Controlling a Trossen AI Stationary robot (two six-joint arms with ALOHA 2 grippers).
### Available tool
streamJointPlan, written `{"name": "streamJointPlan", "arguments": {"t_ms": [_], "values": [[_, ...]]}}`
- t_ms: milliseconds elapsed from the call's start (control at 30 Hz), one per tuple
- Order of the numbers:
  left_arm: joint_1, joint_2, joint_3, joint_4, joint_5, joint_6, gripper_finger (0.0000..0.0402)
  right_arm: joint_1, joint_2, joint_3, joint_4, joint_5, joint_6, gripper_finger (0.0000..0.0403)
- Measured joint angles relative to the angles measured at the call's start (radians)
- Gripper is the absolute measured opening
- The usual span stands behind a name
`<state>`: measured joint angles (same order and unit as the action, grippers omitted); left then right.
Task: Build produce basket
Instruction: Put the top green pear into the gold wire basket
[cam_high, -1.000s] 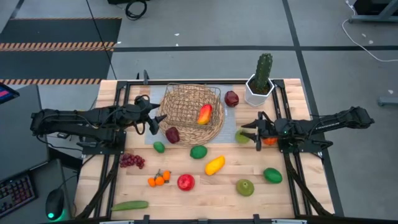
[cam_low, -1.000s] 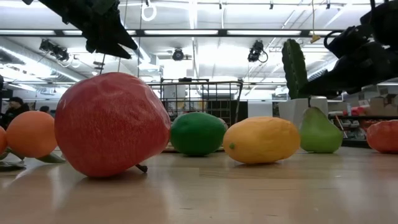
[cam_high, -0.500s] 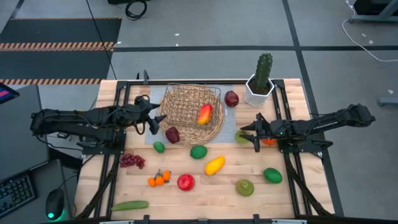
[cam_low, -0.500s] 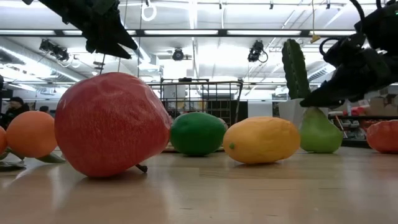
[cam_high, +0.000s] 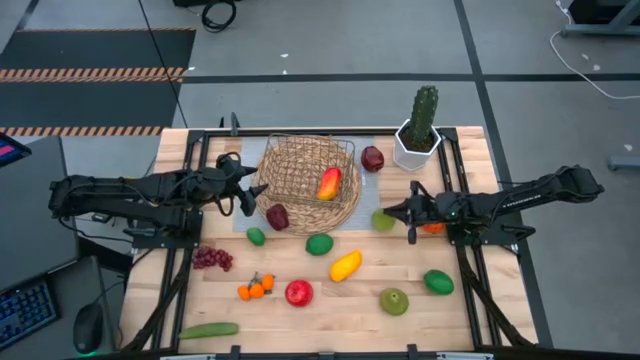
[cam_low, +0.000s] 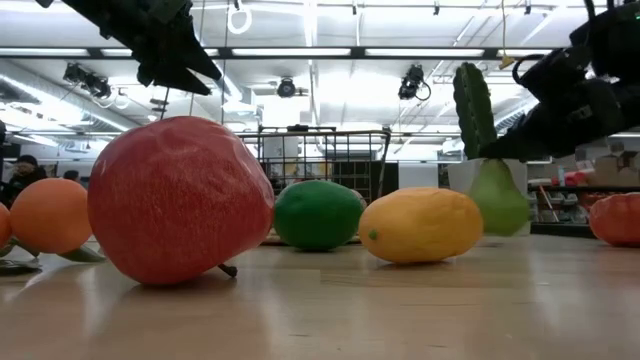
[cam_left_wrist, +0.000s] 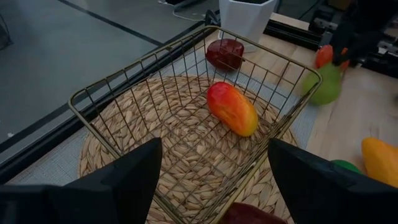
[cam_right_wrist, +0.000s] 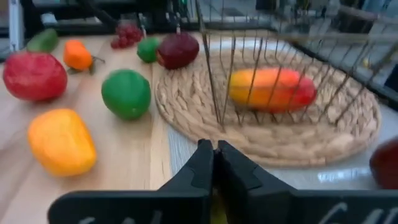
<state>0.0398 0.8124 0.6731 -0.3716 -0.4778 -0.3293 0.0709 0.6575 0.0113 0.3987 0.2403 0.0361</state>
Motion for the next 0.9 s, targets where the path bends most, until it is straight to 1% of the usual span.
{"name": "streamJointPlan", "arguments": {"t_ms": [100, 167, 233, 400, 533, 600, 767, 833, 900], "values": [[0.0, 0.0, 0.0, 0.0, 0.0, 0.0, 0.0298, 0.0, -0.001, 0.003, 0.136, -0.019, -0.064, 0.0012], [0.0, 0.0, 0.0, 0.001, 0.0, 0.0, 0.0298, -0.001, 0.0, 0.038, 0.18, -0.024, -0.115, 0.0012], [0.0, 0.0, 0.0, 0.007, -0.007, 0.0, 0.0298, -0.002, 0.003, 0.105, 0.185, -0.025, -0.167, 0.0012], [0.0, 0.023, 0.0, 0.064, -0.091, 0.027, 0.0298, -0.006, 0.078, 0.316, 0.11, -0.052, -0.283, 0.0012], [0.0, 0.045, 0.001, 0.117, -0.105, 0.069, 0.0298, -0.039, 0.201, 0.505, 0.001, -0.081, -0.322, 0.0012], [0.0, 0.057, 0.0, 0.127, -0.119, 0.083, 0.0298, -0.063, 0.281, 0.58, -0.015, -0.106, -0.337, 0.0012], [0.0, 0.066, 0.0, 0.115, -0.262, 0.091, 0.0298, -0.148, 0.496, 0.718, -0.01, -0.199, -0.344, 0.0012], [0.0, 0.065, 0.0, 0.12, -0.301, 0.091, 0.0298, -0.179, 0.581, 0.753, 0.01, -0.215, -0.344, 0.0012], [0.0, 0.065, 0.0, 0.119, -0.318, 0.091, 0.0298, -0.205, 0.658, 0.781, 0.04, -0.216, -0.341, 0.0012]]}}
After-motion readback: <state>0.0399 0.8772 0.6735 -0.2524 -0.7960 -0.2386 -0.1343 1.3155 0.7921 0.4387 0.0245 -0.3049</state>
